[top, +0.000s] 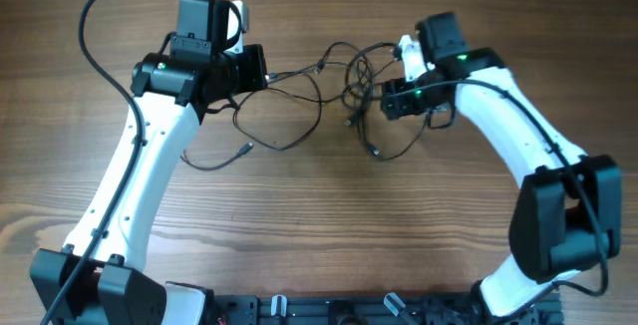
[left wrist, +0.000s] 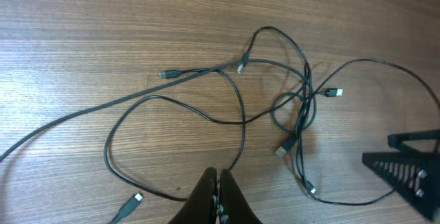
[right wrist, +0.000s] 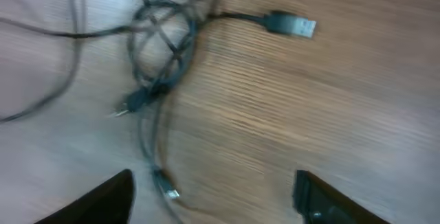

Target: Untangle cables

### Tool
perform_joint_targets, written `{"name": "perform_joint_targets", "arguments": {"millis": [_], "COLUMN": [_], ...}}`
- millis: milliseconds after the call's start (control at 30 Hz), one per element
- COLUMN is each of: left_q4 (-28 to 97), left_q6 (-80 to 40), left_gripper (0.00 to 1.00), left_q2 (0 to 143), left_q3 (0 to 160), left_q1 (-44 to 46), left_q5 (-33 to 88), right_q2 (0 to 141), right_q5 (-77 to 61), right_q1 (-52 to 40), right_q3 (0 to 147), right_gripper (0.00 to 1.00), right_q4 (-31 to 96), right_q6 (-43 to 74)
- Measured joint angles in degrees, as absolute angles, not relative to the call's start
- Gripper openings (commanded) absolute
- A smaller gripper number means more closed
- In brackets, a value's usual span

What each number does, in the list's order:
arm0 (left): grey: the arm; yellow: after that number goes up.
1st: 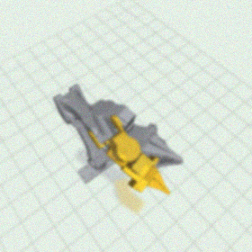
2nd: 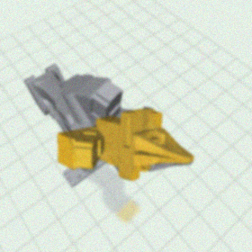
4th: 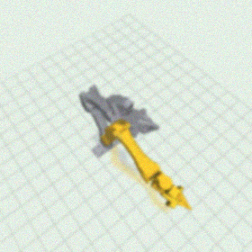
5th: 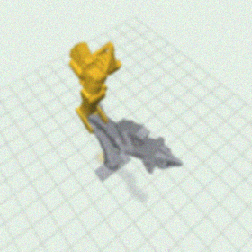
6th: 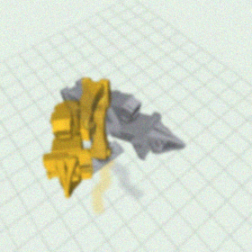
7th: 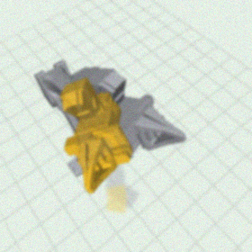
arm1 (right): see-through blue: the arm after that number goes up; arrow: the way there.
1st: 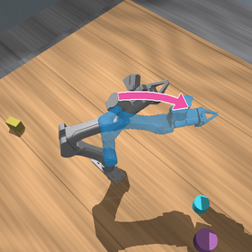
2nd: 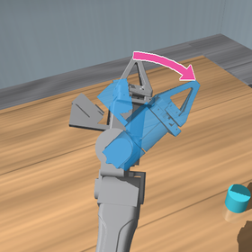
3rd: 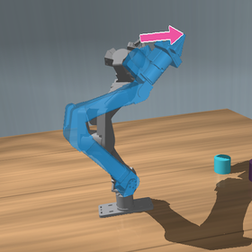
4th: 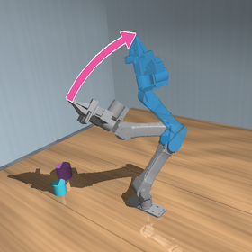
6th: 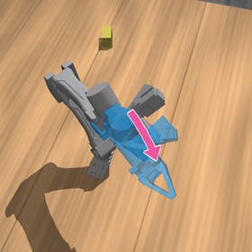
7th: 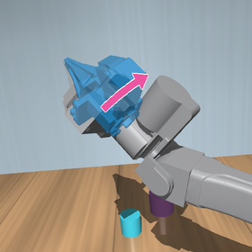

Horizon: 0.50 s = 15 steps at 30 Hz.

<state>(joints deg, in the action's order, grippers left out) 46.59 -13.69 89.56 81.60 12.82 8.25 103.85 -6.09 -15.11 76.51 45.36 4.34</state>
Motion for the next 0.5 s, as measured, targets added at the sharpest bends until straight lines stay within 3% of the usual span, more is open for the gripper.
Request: {"name": "perform_joint_targets", "arguments": {"millis": [133,267,400,500], "left_q4": [46.70,46.74,46.74,46.76], "left_q6": [-13.69,-13.69,-13.69,-13.69], "left_gripper": [0.04,0.04,0.04,0.04], "left_q2": [89.56,89.56,89.56,89.56], "left_q3": [81.60,81.60,81.60,81.60], "left_q1": [12.82,12.82,12.82,12.82], "left_q5": [7.73,7.70,7.70,7.53], "right_q2": [103.85,103.85,103.85,103.85], "right_q5": [12.95,22.87,25.91,22.79], "right_q1": [-17.10,-17.06,-17.06,-17.06], "right_q3": [76.47,76.47,76.47,76.44], "right_gripper": [0.96,0.98,0.98,0.98], "right_q4": [47.75,48.82,48.36,45.01], "right_q6": [16.78,23.73,25.04,19.79]}}
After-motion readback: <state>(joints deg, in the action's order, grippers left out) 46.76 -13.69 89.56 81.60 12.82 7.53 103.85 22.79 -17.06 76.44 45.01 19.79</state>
